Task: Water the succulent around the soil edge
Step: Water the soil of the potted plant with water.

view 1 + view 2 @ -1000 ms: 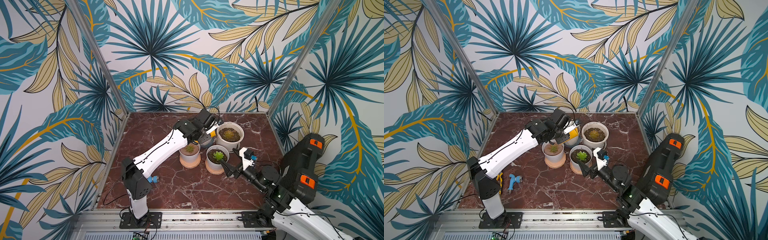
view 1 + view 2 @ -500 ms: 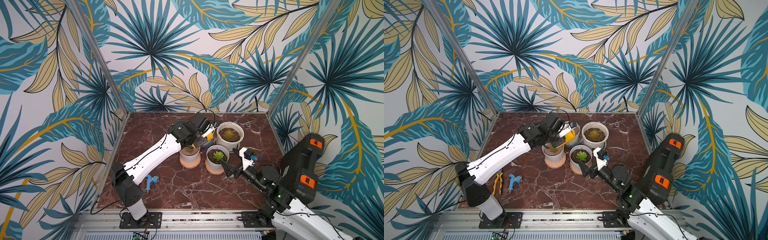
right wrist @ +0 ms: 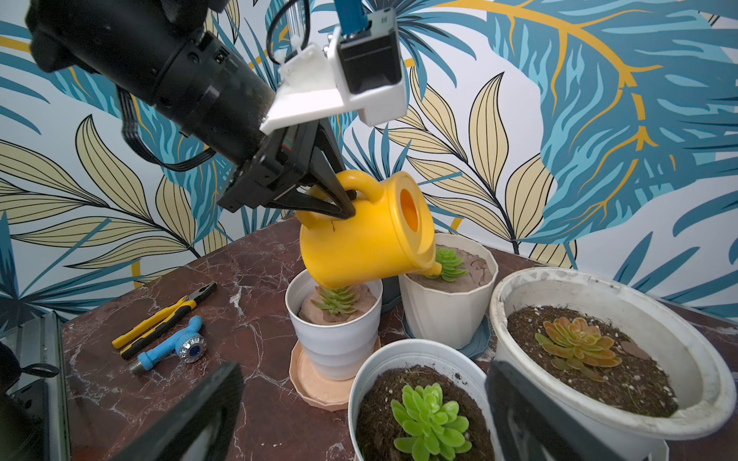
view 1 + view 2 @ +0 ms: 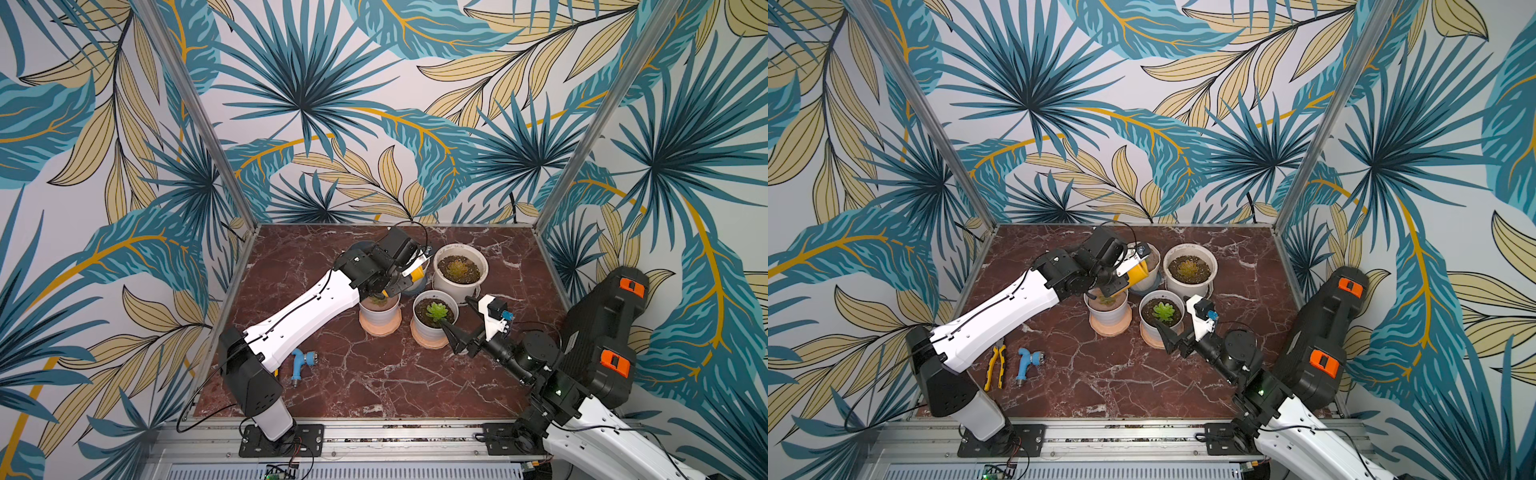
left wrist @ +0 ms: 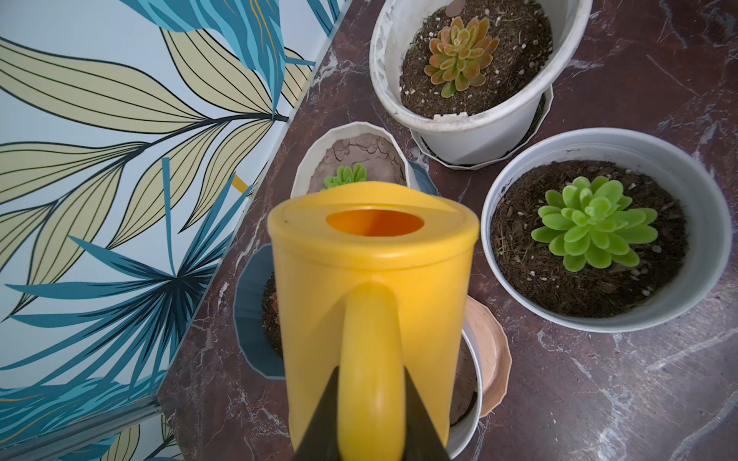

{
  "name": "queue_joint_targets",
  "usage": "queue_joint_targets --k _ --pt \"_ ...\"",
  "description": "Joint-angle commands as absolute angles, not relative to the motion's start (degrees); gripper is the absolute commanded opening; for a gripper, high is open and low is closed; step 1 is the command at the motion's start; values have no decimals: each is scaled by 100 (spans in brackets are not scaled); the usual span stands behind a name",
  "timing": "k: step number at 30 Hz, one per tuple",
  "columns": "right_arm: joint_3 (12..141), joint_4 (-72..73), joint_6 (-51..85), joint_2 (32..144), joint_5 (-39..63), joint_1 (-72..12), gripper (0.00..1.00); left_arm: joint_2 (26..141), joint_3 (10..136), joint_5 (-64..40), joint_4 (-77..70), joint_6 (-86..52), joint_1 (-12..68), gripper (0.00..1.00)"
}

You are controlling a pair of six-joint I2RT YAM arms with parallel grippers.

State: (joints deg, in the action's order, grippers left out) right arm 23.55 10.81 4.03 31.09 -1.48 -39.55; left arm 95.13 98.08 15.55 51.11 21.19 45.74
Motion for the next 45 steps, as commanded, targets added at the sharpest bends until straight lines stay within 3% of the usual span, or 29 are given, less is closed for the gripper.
queue_joint_targets --k 1,45 --pt "2417 1072 349 3070 -158 -3974 100 9432 9782 1672 4903 2109 4601 0" --pt "2417 1109 342 3183 -141 -3986 100 9356 9786 2010 5086 2386 4020 0"
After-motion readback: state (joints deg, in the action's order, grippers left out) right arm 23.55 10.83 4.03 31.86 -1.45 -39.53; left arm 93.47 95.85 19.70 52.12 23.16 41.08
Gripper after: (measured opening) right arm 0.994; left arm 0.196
